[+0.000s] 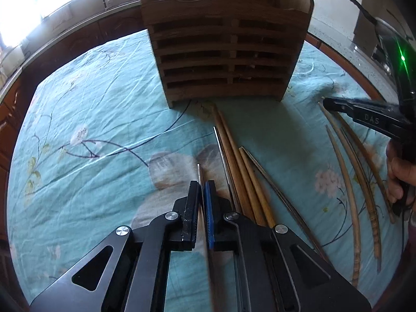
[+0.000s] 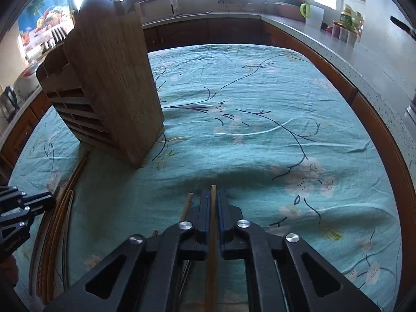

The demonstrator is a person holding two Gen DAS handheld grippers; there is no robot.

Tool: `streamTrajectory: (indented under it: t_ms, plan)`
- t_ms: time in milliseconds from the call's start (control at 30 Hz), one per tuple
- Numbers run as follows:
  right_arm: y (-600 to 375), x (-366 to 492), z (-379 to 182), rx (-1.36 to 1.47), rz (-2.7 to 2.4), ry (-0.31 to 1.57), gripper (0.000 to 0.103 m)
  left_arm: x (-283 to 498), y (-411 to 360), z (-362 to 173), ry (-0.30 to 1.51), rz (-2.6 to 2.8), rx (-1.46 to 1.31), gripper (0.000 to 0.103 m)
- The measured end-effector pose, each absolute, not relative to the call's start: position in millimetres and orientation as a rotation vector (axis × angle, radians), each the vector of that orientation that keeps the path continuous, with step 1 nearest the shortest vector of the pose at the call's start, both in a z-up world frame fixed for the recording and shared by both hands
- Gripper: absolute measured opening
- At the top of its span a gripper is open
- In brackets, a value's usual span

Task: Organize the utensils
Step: 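Lift both chopsticks and lower them into the wooden utensil holder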

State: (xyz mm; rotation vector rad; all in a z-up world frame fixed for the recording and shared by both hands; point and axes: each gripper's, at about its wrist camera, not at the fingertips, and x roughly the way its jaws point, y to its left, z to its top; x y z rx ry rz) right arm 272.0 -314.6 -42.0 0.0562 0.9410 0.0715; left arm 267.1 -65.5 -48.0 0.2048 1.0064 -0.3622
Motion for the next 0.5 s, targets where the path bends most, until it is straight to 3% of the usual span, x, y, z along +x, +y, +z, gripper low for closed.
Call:
streamTrajectory:
  t_ms: [500]
  plan:
    - [-320.8,200.6,48.1,0.235,0.161,0.740,0.004,214.1,-11.3,26.7,0.871,-0.407,-0.068,0.004]
